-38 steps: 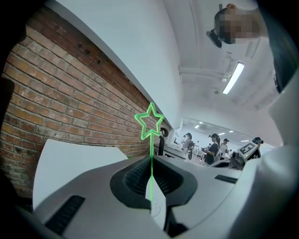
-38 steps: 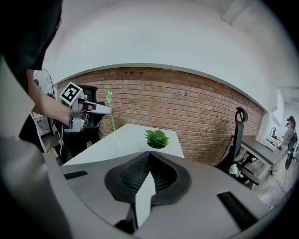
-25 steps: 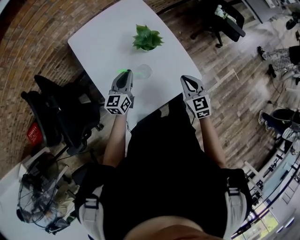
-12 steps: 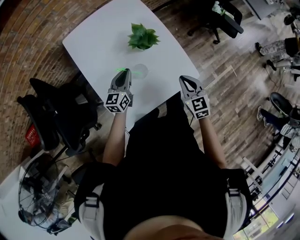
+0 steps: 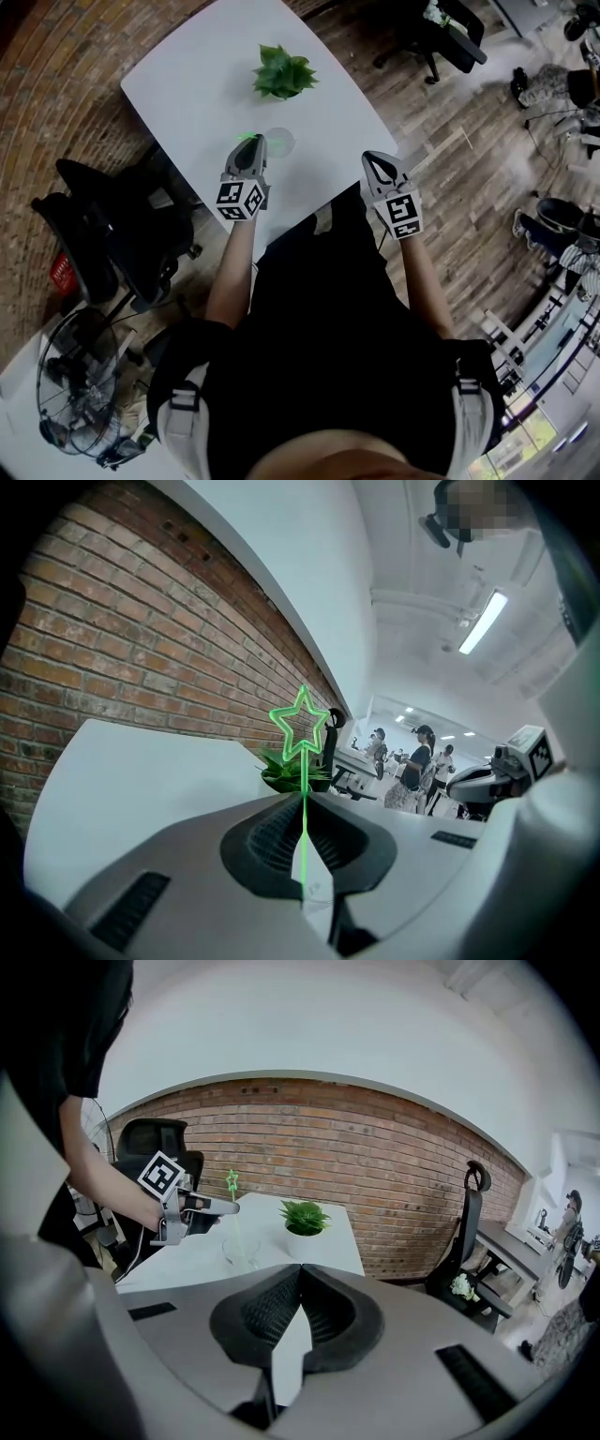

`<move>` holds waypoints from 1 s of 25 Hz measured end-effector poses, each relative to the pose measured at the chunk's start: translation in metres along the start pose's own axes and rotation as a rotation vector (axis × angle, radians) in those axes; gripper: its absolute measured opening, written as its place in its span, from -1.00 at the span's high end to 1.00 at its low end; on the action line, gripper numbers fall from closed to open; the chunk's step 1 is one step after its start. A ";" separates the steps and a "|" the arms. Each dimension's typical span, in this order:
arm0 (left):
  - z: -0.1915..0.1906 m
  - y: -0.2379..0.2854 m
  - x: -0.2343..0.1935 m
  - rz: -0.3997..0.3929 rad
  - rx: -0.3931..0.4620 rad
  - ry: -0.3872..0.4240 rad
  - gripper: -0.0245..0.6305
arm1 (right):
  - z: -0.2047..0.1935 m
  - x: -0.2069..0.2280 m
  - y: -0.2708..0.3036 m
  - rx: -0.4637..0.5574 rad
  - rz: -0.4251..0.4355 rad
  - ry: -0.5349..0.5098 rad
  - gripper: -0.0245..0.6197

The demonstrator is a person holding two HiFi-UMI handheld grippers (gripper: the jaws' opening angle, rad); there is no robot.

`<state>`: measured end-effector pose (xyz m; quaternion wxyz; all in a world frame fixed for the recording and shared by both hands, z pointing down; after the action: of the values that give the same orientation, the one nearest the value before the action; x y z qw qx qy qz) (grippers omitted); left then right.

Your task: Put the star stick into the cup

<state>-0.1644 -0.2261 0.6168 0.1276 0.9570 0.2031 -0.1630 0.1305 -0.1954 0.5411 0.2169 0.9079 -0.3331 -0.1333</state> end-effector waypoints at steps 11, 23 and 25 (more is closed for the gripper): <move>-0.007 0.002 -0.004 0.009 -0.013 0.002 0.85 | -0.004 0.003 0.002 -0.001 0.001 0.007 0.93; -0.010 -0.002 -0.011 0.048 -0.015 -0.017 0.85 | -0.002 0.004 0.002 0.007 0.006 0.005 0.93; -0.011 -0.003 -0.012 0.050 -0.018 -0.020 0.85 | -0.002 0.004 0.002 0.007 0.006 0.006 0.93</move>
<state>-0.1732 -0.2242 0.6307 0.1421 0.9590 0.1792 -0.1675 0.1331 -0.1983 0.5437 0.2151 0.9080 -0.3357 -0.1287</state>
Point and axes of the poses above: the fingertips, and each gripper's own axes: y forward along the fingers, x to its right, z out of its top, the point moved 7 cm from there along -y, backward along the fingers, and after that the axes turned 6 degrees about x, right-handed, at the moved point
